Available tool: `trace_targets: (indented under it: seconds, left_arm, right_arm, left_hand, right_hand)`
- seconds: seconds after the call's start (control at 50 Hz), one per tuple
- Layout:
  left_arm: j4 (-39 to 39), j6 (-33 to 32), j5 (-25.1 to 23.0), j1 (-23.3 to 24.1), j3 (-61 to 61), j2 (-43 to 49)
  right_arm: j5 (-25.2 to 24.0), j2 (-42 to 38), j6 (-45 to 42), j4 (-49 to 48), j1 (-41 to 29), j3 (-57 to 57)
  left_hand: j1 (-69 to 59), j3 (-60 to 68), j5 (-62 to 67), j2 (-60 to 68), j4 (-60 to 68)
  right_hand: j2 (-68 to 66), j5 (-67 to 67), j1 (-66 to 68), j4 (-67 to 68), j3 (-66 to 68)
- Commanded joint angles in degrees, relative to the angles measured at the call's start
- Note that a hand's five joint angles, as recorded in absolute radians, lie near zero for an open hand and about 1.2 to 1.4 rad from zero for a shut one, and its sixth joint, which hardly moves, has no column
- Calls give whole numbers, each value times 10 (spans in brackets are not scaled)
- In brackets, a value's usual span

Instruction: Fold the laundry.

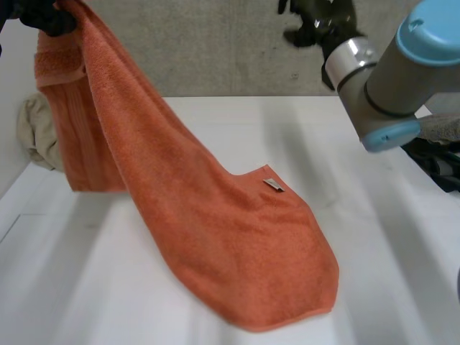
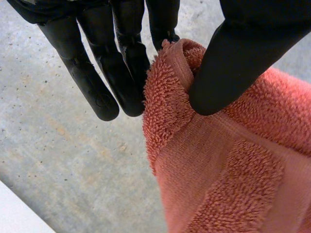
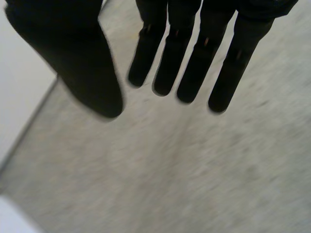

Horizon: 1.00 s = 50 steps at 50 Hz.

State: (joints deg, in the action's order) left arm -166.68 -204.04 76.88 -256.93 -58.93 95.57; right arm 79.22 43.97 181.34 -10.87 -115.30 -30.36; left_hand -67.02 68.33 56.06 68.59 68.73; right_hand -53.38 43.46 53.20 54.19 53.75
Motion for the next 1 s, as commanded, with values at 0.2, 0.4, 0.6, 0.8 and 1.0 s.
trace_targets:
  seconds: [0.2,0.4,0.6,0.8,1.0]
  left_arm:
    - [12,4,-12,36,-51,-68]
    - [12,3,-22,26,-71,-71]
    - [6,0,-29,-10,-66,-62]
    - [-56,14,0,-18,5,20]
    - [-94,21,43,-4,-14,129]
  right_arm:
    - [-274,-131,31,149,-38,-56]
    - [-177,-240,-20,205,-71,82]
    - [38,-194,-70,69,-49,176]
    - [53,4,-103,-95,-10,14]
    - [12,109,-142,-117,18,-277]
  left_hand:
    - [-130,117,139,114,113]
    - [-130,117,139,114,113]
    - [-130,117,139,114,113]
    - [-130,117,139,114,113]
    - [-130,117,139,114,113]
  right_hand:
    - [434,-435,-432,-442,-438]
    - [-11,10,12,2,7]
    - [-266,265,268,258,262]
    - [-266,265,268,258,262]
    - [-266,265,268,258,262]
